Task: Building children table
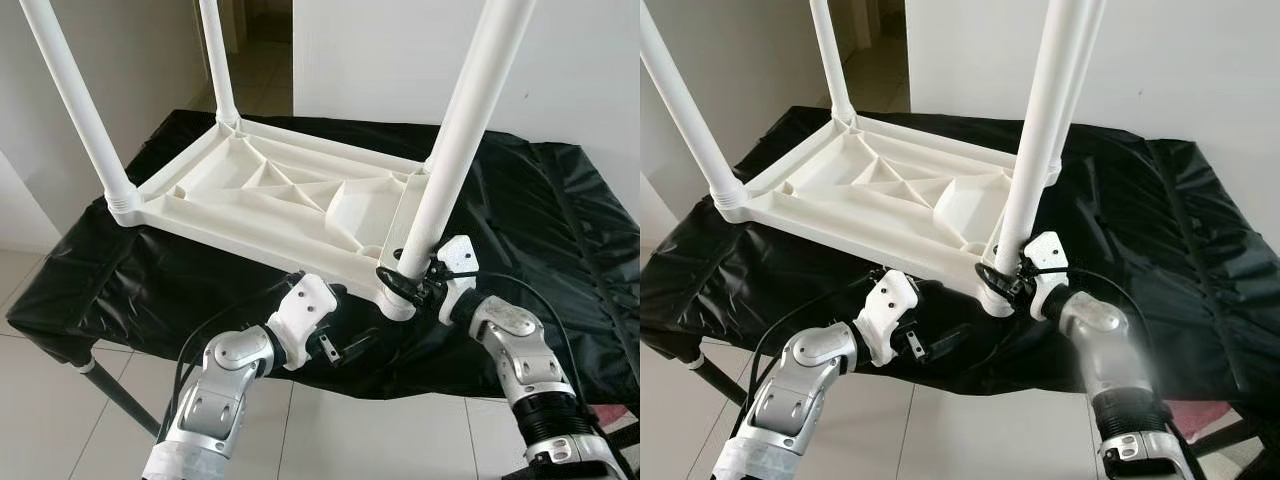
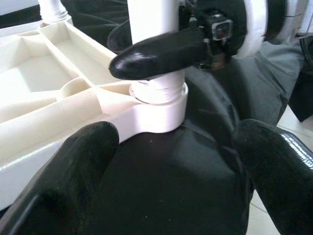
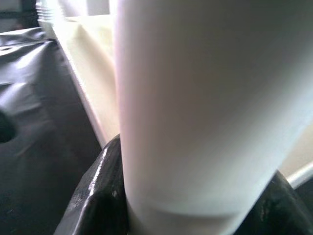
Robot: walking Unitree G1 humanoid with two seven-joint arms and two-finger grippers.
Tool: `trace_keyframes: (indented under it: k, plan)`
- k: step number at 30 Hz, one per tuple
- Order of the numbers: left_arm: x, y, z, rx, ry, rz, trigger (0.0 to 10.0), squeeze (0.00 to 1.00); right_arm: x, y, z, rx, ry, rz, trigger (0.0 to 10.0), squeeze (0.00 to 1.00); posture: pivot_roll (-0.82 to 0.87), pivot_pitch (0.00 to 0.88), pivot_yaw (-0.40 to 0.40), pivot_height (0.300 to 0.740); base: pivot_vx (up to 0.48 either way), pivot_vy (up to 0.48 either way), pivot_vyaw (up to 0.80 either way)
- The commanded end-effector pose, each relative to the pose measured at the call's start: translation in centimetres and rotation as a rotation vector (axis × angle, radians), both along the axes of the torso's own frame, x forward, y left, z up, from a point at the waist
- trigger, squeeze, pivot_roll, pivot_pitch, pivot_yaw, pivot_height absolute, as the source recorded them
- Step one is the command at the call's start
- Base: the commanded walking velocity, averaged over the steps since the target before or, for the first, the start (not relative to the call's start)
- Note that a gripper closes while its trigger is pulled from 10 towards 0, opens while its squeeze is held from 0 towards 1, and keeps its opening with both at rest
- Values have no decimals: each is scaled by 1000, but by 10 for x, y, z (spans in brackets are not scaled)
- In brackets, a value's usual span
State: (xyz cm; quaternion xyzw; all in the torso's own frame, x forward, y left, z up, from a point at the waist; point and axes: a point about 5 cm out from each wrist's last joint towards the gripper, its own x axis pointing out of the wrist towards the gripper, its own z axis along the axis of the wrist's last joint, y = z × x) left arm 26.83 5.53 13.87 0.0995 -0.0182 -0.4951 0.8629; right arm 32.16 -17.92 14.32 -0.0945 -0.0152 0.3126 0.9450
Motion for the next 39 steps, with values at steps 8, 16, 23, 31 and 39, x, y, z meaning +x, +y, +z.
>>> trace_keyframes:
  k: [8, 16, 23, 31, 39]
  plan:
    - [4, 3, -2, -32, -8, 159, 10000, 0, -8, 19, -2, 80, 9, -237, 10000, 0, -44, 49, -20, 740, 0, 0, 0]
    - [3, 1, -3, -35, 4, 150, 10000, 0, -10, 25, -9, 187, 55, -547, 10000, 0, -59, 68, -11, 740, 0, 0, 0]
    - [4, 1, -1, -37, 1, 151, 10000, 0, -24, 44, -9, 257, 42, -772, 10000, 0, -54, 89, -15, 740, 0, 0, 0]
    - [0, 3, -4, -35, 12, 157, 10000, 0, -29, 50, -4, 307, 41, -760, 10000, 0, -56, 98, -13, 740, 0, 0, 0]
    - [1, 0, -3, -41, 17, 147, 10000, 0, -29, 36, -2, 275, 6, -732, 10000, 1000, -74, 96, -3, 740, 0, 0, 0]
